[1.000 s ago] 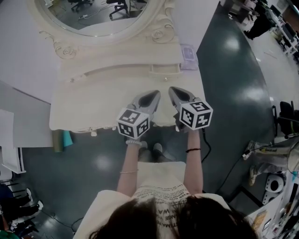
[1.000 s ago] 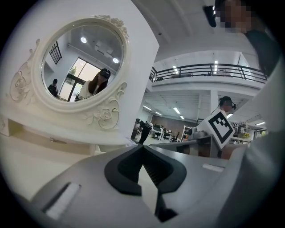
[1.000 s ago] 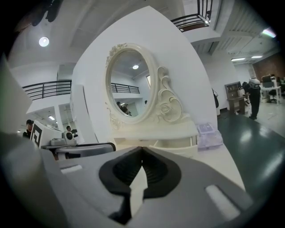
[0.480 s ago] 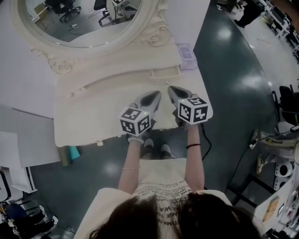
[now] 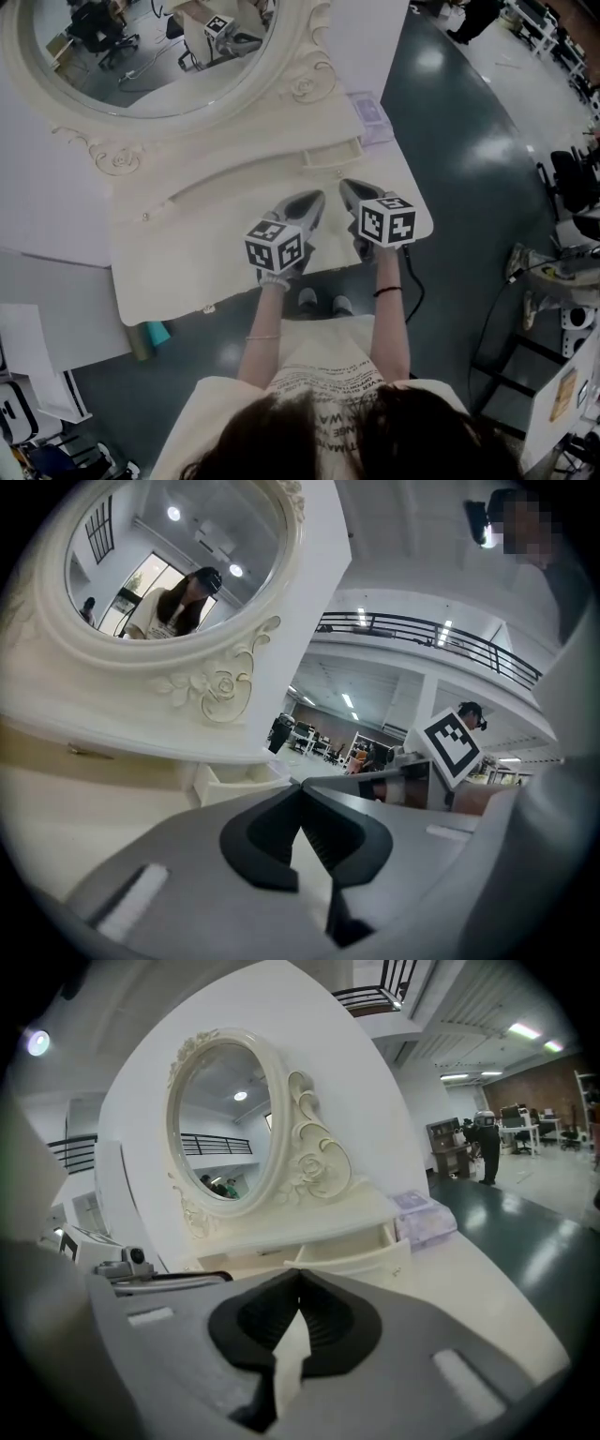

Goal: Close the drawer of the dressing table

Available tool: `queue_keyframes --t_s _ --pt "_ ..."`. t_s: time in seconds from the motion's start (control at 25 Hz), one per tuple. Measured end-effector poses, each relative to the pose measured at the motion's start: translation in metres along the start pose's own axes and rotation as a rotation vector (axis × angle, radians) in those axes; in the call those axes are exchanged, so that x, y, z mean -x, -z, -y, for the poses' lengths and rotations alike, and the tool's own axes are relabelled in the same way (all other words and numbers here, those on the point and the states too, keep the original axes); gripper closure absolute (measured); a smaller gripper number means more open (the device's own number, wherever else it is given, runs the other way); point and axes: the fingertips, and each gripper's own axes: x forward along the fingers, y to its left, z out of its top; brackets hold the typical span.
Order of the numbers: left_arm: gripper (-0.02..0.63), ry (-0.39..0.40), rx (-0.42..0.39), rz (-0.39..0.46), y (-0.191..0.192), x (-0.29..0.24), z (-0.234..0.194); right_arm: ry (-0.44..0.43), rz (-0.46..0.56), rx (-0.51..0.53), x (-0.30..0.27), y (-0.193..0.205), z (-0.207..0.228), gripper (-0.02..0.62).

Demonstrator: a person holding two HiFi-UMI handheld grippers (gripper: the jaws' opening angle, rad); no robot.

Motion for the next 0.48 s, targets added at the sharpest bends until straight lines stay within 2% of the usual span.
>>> queue_keyframes --t_s 0.24,0.48 --pt "0.604 0.055 -0.006 -0.038 0.0082 -0.0027 -0.0019 0.044 0.02 -0.035 -0.003 0.0039 0.0002 0.592" --pt "0.604 0.052 0.025 -0.023 0.0047 -0.0026 -0.009 0.087 0.002 -0.013 -0.0039 0.0047 0.0036 0.592"
